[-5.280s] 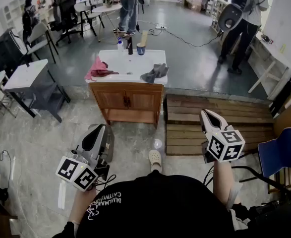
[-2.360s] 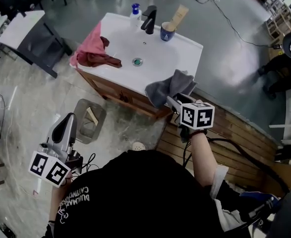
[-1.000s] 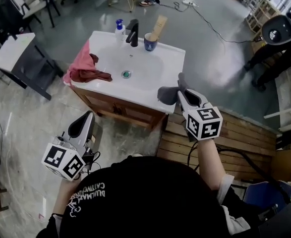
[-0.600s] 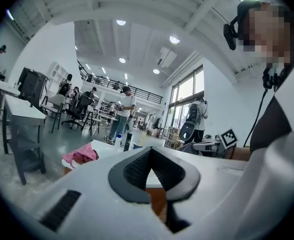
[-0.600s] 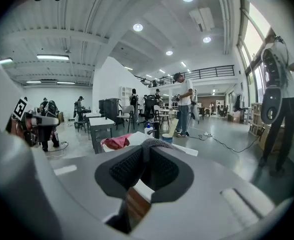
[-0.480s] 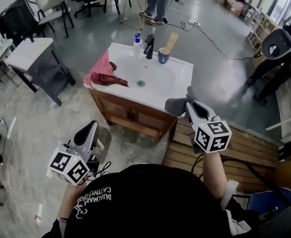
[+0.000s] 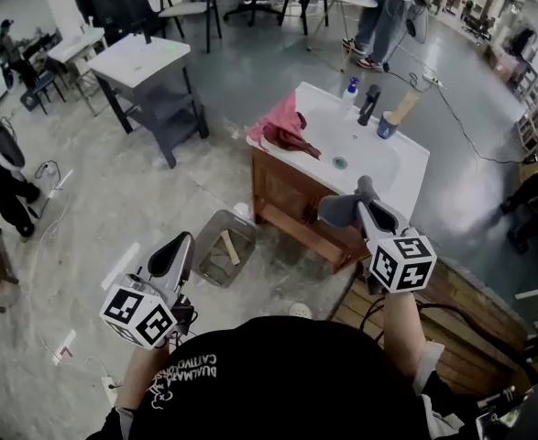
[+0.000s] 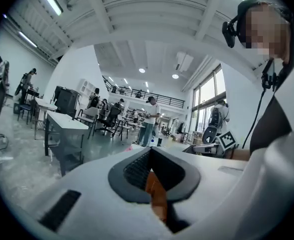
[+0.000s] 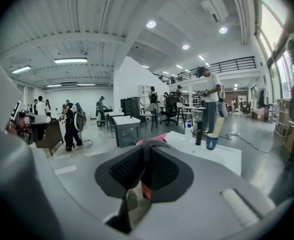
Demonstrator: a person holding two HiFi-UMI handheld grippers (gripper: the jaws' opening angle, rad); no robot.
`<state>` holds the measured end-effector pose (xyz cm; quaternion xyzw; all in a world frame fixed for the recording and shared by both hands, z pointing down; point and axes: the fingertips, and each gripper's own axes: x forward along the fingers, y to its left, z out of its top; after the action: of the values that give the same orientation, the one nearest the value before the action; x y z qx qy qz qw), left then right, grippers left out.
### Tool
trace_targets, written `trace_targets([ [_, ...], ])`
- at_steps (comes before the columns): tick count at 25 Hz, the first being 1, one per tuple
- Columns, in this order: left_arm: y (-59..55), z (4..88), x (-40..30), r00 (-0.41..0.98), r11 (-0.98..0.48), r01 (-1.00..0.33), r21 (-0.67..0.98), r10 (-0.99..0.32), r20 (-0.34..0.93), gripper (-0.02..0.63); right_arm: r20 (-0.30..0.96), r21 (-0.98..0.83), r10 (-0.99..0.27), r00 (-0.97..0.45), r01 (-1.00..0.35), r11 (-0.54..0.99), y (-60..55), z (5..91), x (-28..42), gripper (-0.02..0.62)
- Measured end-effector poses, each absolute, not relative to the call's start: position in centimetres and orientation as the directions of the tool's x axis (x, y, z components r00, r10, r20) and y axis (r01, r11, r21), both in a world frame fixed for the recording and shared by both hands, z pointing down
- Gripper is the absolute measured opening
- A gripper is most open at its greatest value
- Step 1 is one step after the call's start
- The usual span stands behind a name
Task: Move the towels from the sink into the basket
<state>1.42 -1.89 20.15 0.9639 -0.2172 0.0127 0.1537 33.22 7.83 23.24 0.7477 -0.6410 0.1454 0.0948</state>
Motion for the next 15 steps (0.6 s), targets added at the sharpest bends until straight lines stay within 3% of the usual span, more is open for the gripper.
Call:
trace_targets([
  [15, -1.6, 19.5, -17.0, 0.754, -0.716, -0.637, 0.285, -0.655, 0.042, 0.002, 0.316, 0.011, -0.937, -0.148, -0.987, 0.159, -2.3, 22.0, 15.3, 0.054],
])
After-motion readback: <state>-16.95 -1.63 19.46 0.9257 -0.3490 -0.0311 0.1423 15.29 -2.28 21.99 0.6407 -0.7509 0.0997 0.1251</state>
